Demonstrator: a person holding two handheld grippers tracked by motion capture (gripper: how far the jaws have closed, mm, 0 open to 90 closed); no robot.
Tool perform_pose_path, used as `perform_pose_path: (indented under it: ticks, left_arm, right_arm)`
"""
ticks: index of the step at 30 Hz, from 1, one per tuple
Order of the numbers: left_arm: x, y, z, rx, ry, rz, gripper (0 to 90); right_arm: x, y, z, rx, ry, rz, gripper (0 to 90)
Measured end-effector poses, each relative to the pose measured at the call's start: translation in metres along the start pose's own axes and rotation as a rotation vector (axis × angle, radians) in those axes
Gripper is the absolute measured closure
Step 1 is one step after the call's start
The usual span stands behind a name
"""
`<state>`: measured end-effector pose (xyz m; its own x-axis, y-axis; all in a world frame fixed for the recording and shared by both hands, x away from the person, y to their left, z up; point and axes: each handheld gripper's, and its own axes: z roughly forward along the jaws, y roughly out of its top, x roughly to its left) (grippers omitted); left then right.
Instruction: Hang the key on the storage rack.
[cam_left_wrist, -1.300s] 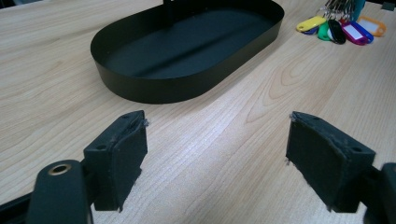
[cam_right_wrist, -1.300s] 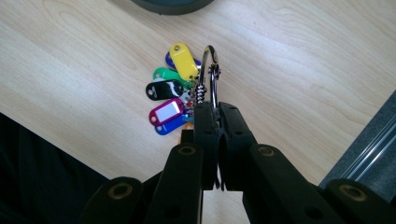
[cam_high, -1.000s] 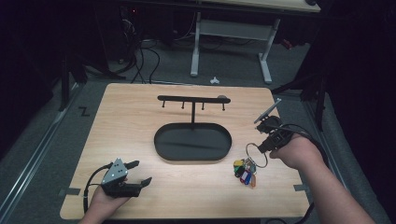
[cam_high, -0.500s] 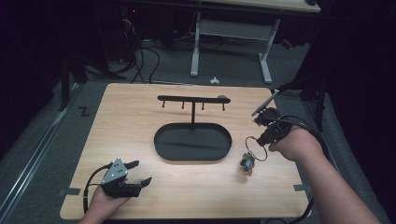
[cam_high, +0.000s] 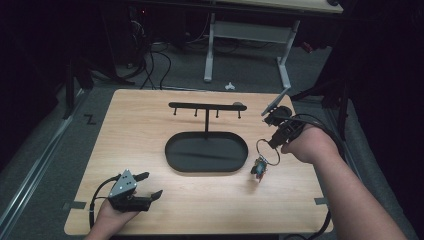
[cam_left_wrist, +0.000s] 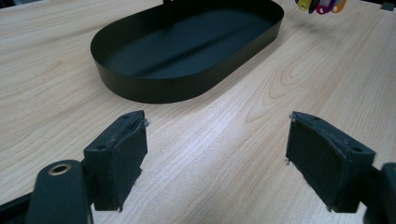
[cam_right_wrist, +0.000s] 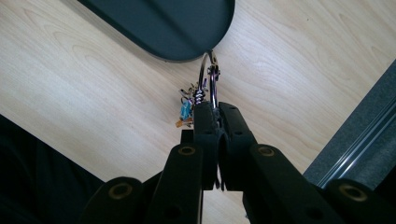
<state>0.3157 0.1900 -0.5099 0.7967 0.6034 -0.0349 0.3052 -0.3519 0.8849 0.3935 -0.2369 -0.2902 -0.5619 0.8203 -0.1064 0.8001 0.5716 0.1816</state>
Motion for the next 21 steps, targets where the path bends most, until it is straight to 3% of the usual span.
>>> perform_pose_path:
  ticks: [21]
  left_arm:
    - [0.002, -0.001, -0.003, -0.004, 0.002, -0.008, 21.1]
  right_arm:
    - [0.010, 0.057, -0.013, -0.040, 0.001, -0.038, 87.5]
